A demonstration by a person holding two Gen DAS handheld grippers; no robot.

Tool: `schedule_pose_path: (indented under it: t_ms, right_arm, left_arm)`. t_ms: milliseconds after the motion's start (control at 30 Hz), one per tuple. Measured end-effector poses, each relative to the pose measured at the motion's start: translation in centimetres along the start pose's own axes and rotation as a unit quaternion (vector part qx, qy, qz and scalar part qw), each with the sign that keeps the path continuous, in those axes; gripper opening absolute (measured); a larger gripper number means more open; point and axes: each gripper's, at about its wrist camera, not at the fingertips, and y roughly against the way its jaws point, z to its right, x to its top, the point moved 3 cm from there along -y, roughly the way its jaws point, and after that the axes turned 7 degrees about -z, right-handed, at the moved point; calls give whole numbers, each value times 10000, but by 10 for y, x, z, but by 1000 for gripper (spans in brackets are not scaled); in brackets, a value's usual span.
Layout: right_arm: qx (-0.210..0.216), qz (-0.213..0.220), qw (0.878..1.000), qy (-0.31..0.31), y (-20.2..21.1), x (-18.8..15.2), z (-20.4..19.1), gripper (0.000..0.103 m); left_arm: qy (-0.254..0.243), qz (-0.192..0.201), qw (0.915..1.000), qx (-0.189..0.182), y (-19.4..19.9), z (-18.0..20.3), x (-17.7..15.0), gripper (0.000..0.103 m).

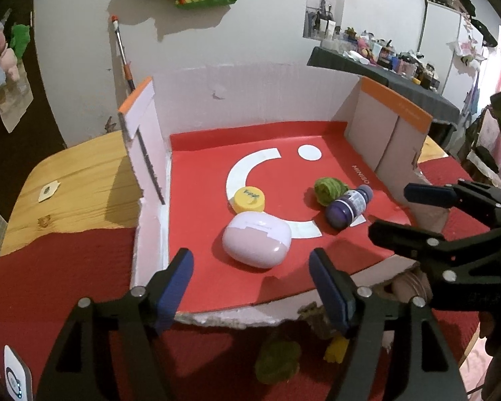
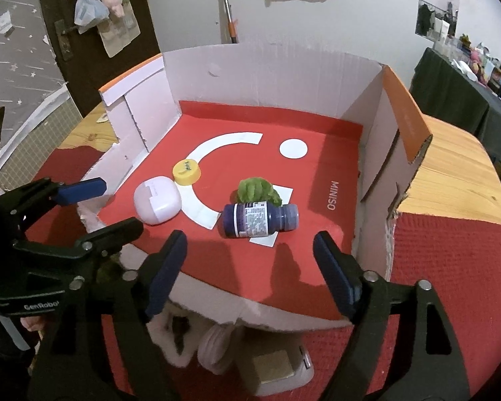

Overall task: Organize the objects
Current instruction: 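Withdraw both grippers from the box toward the items on the table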

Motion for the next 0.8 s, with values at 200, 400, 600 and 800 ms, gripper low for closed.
schedule_pose_path:
  t_ms: [200, 400, 600, 800]
  right_arm:
    - [0, 53, 10000, -15, 9, -7, -2, 80]
    - [83, 64, 9999, -40, 16, -16, -6, 86]
    - [156, 106, 9998, -58, 25, -25, -10, 88]
    - [156, 149, 9998, -40, 32, -31, -14, 95]
  left_arm:
    - [36, 29, 10000, 21, 6, -1, -7, 78]
    - [40, 87, 10000, 17, 13, 0, -11, 82]
    - [78, 145, 9999, -26, 21, -1, -15, 82]
    - [93, 161, 9998, -28, 26, 0, -19, 86]
